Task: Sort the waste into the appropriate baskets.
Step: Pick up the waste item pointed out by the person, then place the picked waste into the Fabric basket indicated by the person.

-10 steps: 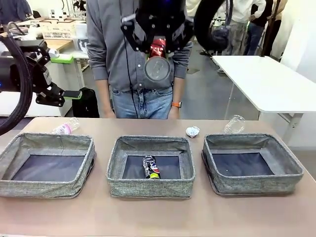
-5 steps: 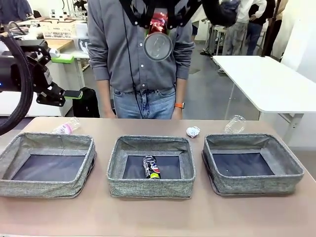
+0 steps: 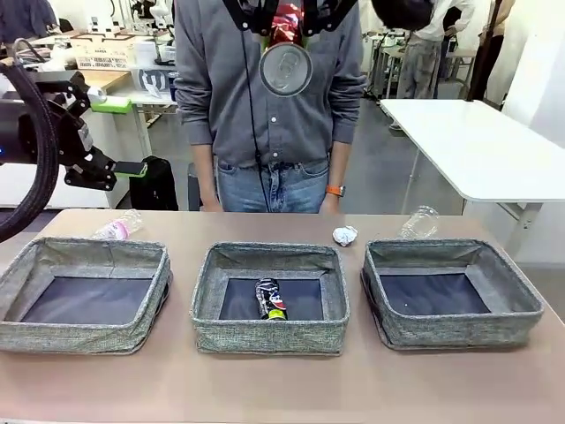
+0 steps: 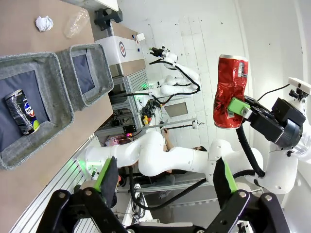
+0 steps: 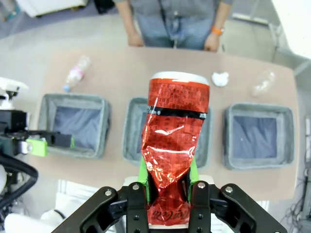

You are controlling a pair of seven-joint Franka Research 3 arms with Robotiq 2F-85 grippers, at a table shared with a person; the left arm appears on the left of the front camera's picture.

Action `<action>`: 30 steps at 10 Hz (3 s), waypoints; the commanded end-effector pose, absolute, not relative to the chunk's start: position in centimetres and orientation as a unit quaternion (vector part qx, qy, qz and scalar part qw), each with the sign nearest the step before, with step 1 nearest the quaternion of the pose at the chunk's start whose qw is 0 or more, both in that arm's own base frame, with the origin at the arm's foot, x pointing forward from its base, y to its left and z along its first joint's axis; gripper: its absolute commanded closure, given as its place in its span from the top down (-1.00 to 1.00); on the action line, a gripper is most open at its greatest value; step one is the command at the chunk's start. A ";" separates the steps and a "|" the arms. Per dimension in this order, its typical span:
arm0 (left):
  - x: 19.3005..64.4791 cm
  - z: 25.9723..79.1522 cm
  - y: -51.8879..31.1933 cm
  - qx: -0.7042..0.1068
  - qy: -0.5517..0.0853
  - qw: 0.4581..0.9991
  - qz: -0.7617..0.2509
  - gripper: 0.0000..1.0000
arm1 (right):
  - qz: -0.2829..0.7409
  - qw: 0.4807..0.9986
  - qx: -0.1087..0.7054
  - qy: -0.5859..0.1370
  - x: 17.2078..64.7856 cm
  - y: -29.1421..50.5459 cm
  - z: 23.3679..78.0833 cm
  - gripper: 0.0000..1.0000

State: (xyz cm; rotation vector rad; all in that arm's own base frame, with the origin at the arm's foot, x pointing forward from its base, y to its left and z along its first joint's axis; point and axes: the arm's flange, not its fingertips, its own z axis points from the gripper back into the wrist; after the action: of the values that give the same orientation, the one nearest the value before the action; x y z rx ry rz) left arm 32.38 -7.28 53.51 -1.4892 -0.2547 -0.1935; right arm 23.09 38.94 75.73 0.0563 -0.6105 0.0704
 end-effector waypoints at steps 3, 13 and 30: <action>32.3 54.0 -7.5 -0.684 -0.115 0.716 -0.081 1.00 | 0.033 0.952 0.030 -0.301 23.1 38.8 76.0 -0.33; 32.3 54.0 -7.5 -0.684 -0.115 0.716 -0.081 1.00 | 0.033 0.952 0.030 -0.301 23.1 38.8 76.0 -0.33; 32.3 54.0 -7.5 -0.684 -0.115 0.716 -0.081 1.00 | 0.033 0.952 0.030 -0.301 23.1 38.8 76.0 -0.33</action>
State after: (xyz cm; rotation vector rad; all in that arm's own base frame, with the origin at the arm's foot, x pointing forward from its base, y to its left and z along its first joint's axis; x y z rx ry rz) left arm 32.38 -7.28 53.51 -1.4892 -0.2546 -0.1935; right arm 23.08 38.94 75.75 0.0569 -0.6107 0.0704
